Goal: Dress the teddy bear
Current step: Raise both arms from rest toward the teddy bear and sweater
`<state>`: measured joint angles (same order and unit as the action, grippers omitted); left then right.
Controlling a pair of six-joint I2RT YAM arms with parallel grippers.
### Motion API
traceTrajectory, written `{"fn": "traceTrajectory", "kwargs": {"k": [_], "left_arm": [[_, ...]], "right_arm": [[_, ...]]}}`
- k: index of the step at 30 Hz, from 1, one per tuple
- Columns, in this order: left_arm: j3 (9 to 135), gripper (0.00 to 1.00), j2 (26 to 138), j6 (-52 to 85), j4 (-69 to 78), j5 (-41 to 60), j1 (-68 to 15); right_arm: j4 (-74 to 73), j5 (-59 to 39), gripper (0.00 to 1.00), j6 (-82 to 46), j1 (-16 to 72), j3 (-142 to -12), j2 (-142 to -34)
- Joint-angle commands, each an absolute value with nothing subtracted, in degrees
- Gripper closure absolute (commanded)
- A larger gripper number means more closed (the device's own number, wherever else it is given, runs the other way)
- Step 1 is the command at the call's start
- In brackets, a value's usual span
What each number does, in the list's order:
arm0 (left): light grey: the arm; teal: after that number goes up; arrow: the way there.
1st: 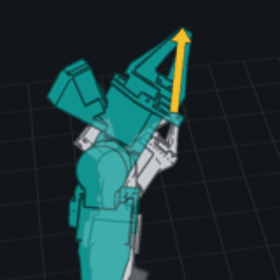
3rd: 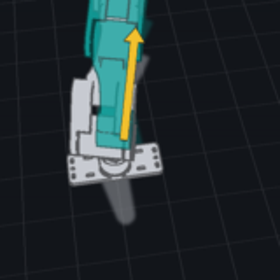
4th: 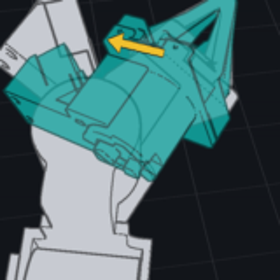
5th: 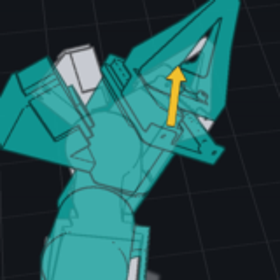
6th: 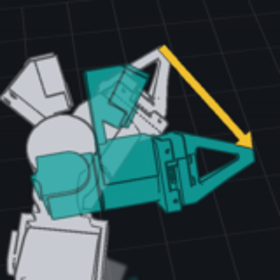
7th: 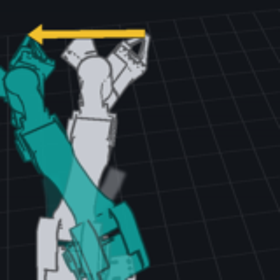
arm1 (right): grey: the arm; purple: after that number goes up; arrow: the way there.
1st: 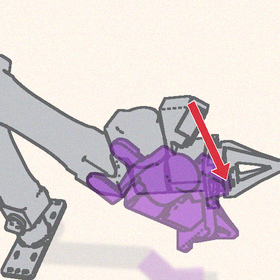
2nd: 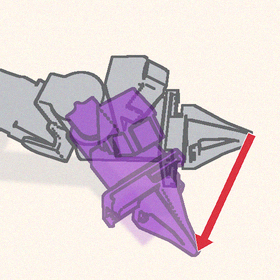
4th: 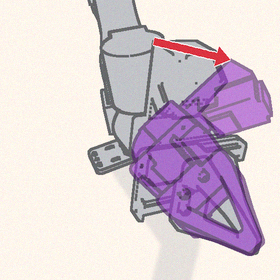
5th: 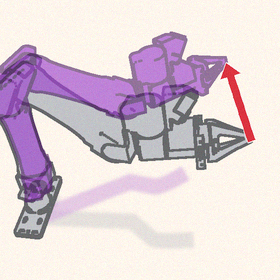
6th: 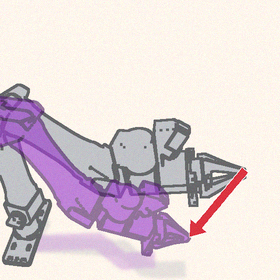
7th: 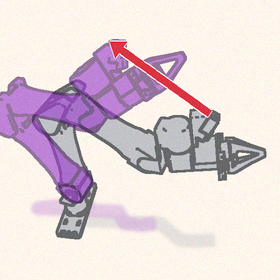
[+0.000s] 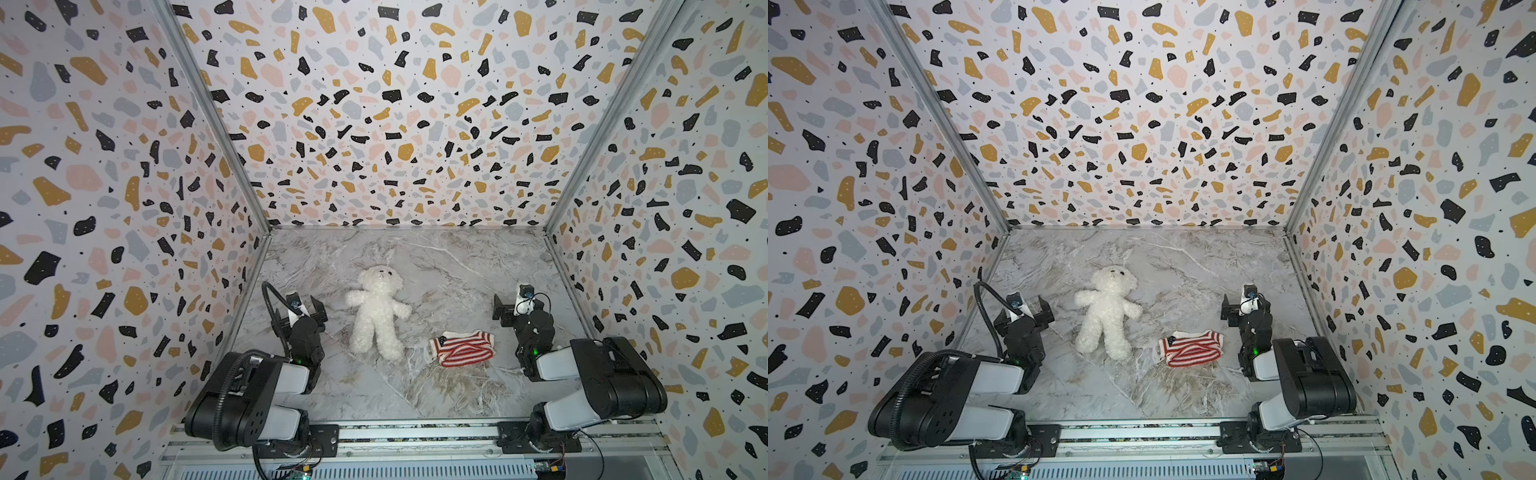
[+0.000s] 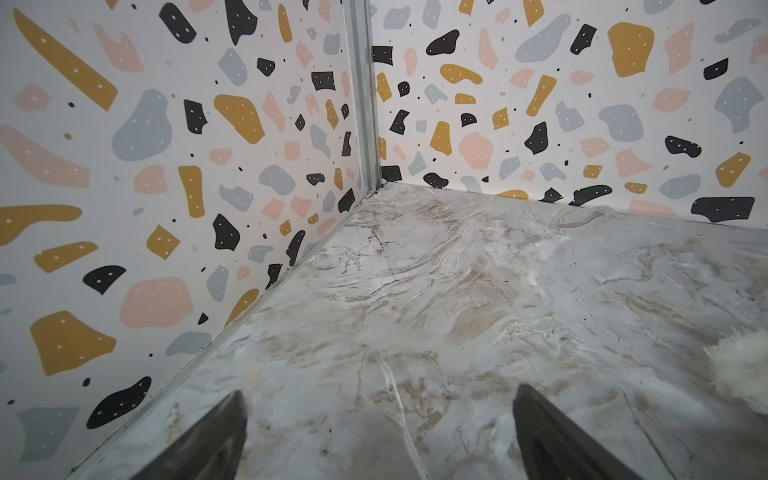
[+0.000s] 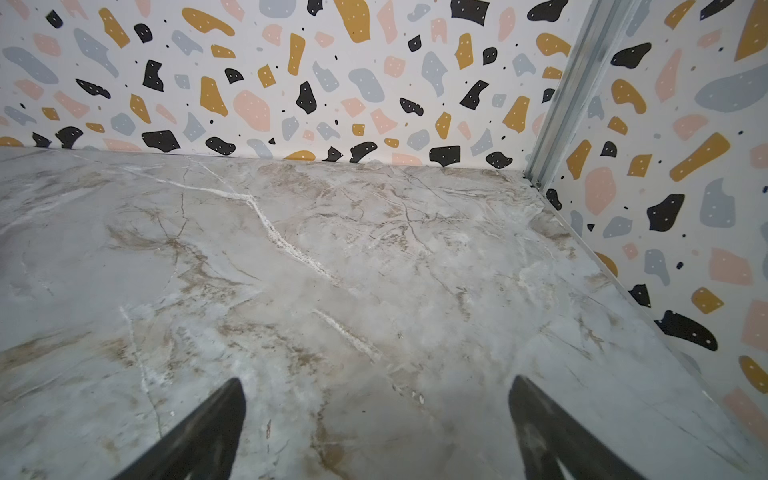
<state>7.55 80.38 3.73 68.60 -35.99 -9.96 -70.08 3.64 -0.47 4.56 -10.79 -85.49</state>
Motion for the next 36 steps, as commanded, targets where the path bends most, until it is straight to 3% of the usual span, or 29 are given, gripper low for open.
{"fn": "traceTrajectory", "kwargs": {"k": [1, 36], "left_arm": [[8.4, 0.00, 79.7, 4.0, 70.3, -36.0, -9.8], [8.3, 0.00, 79.7, 3.9, 70.4, -36.0, -9.8]], "right_arm": [[-69.7, 3.4, 0.01, 0.0, 4.5, -12.4, -85.1], [-66.4, 3.0, 0.01, 0.6, 4.7, -13.4, -83.3]]}}
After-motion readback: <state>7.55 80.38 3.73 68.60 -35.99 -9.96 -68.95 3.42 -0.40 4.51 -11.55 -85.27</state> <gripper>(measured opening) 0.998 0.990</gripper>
